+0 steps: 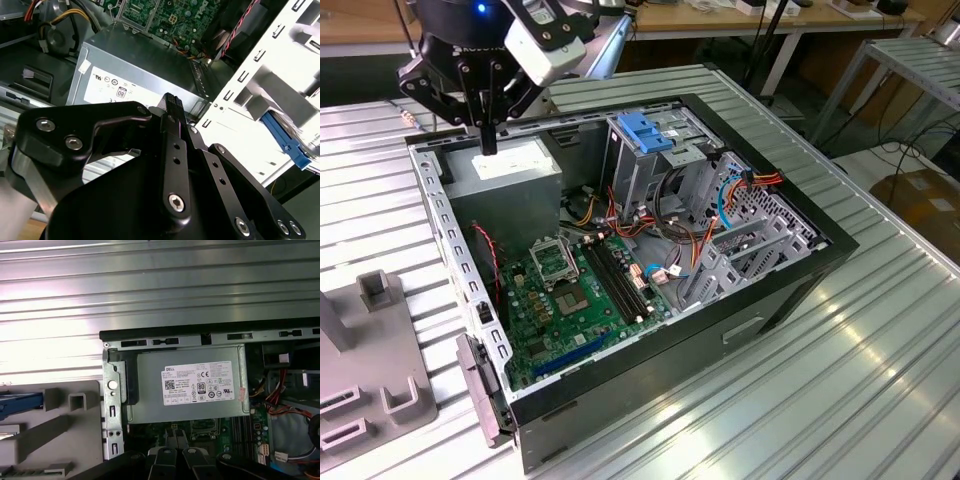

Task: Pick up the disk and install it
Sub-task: 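Reach for the disk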

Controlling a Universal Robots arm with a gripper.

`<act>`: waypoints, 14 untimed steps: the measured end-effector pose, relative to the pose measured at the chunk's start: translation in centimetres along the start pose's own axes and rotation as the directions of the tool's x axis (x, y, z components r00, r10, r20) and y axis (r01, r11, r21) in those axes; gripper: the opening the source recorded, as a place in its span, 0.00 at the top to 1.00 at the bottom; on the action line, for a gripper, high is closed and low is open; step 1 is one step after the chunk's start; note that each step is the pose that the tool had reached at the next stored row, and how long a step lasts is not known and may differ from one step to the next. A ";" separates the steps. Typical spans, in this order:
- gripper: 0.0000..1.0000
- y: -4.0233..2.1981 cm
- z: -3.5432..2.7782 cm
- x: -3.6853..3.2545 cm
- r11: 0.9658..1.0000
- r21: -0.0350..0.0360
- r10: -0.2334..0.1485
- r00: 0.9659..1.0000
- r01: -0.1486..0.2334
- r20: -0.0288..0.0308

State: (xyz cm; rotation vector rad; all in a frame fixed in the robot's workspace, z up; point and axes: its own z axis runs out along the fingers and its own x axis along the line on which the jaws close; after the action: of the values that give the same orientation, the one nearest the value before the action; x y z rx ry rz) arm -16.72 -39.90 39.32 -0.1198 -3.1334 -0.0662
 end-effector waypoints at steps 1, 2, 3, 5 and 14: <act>0.90 0.00 0.00 0.08 1.000 0.000 0.000 1.000 0.000 0.000; 0.90 -0.01 0.00 0.15 1.000 0.000 0.000 1.000 0.000 0.000; 0.90 -0.01 0.00 0.19 1.000 0.000 0.000 1.000 0.000 0.000; 0.90 -0.02 0.00 0.32 1.000 0.000 0.000 1.000 0.000 0.000; 0.90 -0.07 0.01 0.92 1.000 0.000 0.000 1.000 0.000 0.000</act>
State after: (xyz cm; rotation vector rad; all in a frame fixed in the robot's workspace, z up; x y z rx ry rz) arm -17.64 -39.90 39.31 -0.1198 -3.1334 -0.0662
